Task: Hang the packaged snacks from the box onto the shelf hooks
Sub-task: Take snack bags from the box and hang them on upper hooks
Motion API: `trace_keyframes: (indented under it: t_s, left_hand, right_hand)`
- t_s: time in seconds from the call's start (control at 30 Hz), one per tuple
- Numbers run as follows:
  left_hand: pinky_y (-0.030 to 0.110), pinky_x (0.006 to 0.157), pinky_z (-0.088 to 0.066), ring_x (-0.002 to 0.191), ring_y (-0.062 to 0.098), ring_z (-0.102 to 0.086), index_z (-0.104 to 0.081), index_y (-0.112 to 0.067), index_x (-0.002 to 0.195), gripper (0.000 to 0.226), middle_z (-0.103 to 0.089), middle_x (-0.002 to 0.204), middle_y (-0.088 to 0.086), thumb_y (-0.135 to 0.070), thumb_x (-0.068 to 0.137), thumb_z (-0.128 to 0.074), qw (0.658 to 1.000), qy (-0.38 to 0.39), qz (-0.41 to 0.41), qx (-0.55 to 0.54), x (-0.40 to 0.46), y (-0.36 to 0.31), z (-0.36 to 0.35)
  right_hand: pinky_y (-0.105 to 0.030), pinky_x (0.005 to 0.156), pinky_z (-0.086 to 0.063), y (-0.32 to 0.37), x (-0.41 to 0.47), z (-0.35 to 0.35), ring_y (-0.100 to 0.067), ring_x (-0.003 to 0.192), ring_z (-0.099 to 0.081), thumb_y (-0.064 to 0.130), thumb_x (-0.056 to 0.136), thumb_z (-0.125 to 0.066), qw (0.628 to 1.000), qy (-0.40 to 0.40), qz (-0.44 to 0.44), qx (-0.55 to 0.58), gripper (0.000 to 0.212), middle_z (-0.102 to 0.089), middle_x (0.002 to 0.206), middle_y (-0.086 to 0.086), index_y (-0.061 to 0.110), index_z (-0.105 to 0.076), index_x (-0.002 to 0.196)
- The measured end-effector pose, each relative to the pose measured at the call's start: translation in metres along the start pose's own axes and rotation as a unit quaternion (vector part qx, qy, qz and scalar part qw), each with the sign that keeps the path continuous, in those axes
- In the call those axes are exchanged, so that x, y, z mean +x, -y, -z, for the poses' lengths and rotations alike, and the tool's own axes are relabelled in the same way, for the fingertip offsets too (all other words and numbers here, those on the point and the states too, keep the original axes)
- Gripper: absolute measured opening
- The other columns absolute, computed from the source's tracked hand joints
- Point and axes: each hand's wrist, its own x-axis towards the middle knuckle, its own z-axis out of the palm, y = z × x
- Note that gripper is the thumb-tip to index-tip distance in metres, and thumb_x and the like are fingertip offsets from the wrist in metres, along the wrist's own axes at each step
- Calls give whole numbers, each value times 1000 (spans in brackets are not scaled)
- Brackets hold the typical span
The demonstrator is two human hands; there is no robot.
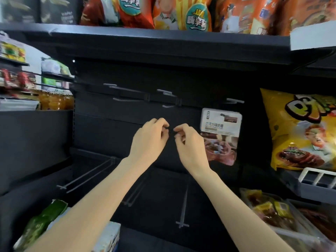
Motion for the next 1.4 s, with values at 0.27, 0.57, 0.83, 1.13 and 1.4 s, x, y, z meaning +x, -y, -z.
trace_keyframes:
  t_s: [0.27,0.57,0.83,1.13,1.4]
  left_hand:
    - [36,74,-53,79,11,-60,-65,-20,98,14,-64,85,-10,-17,90,-54,978,8,207,20,-101,158,100]
    - [25,69,-43,82,18,-58,-63,-18,96,11,-58,79,-6,-16,91,-53,902,69,413,102,-236,374,243]
    - [31,92,-40,115,28,-54,-60,-8,117,27,-61,122,11,-12,93,-48,803,126,563,150,-345,496,325]
    - [38,113,-26,140,26,-25,-32,-12,145,61,-28,151,12,-29,91,-56,743,302,569,179,-395,575,328]
    - [30,88,-37,116,33,-46,-34,-6,137,67,-46,127,21,-18,83,-70,735,94,654,154,-393,607,319]
  right_hand:
    - [-30,80,-48,113,-42,-153,-12,90,-56,13,96,-43,979,187,33,71,23,-61,107,0,16,-61,110]
    - [-35,86,-48,275,-123,-386,-19,101,-58,12,93,-43,908,389,4,154,26,-64,112,-3,17,-64,108]
    - [-37,91,-47,354,-190,-535,-27,114,-55,12,91,-48,827,545,33,135,33,-60,125,-10,13,-59,122]
    - [-35,109,-30,354,-209,-646,-27,136,-34,23,94,-54,735,662,146,35,59,-36,149,-11,14,-30,147]
    - [-35,115,-21,363,-208,-698,-28,147,-5,29,90,-64,690,697,191,54,86,5,159,-12,19,-7,153]
